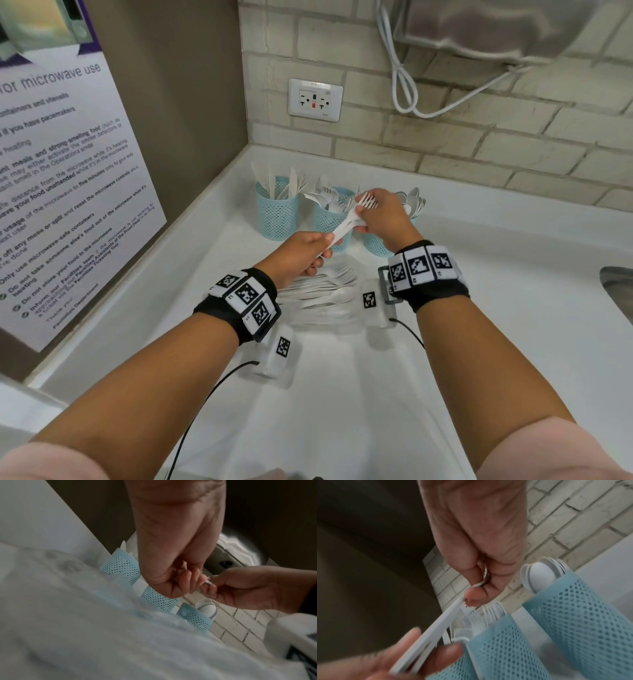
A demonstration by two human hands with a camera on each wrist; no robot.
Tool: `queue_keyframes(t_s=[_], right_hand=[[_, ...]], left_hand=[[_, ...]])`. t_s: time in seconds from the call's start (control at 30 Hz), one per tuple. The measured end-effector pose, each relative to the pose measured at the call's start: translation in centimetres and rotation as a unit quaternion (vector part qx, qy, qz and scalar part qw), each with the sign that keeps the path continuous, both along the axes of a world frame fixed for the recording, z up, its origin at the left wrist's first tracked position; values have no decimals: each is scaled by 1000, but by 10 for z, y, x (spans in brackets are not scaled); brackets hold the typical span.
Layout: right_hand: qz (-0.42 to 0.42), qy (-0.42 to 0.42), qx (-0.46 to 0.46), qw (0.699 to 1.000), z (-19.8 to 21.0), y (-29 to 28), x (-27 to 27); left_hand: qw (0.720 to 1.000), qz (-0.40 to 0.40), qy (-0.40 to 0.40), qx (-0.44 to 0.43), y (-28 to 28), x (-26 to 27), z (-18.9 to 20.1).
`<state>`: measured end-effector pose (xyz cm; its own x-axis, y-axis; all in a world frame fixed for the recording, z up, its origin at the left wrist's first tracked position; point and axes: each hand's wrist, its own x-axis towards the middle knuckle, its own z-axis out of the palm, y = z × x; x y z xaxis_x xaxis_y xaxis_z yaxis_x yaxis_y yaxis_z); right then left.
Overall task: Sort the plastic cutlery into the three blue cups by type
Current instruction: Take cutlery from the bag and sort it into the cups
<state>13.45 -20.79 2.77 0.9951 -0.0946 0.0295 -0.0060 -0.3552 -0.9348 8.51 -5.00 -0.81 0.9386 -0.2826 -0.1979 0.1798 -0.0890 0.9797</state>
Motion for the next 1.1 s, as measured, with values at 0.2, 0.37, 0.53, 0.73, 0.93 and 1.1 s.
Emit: queue_keyframes(t_s=[0.2,0.37,0.53,0.73,0.93,1.1], right_hand=[[-122,-159,-37,979,42,-17,21],[-158,-277,-83,944,46,-7,32],[-95,-269,-191,939,24,11,34],[-1,-179,-300,937,8,21,37],[41,-99,-467,878,-5,25,34],[100,-38,-460,882,-3,26,31]], left_hand=[[996,43,-12,76,11,4,-5],[940,-45,-107,320,19,4,-17],[891,-90,-154,417,21,3,-22],[856,-102,-187,471,21,1,-21],[841,-139,-183,490,20,-1,-22],[829,-137,-190,508,18,-2,-24]])
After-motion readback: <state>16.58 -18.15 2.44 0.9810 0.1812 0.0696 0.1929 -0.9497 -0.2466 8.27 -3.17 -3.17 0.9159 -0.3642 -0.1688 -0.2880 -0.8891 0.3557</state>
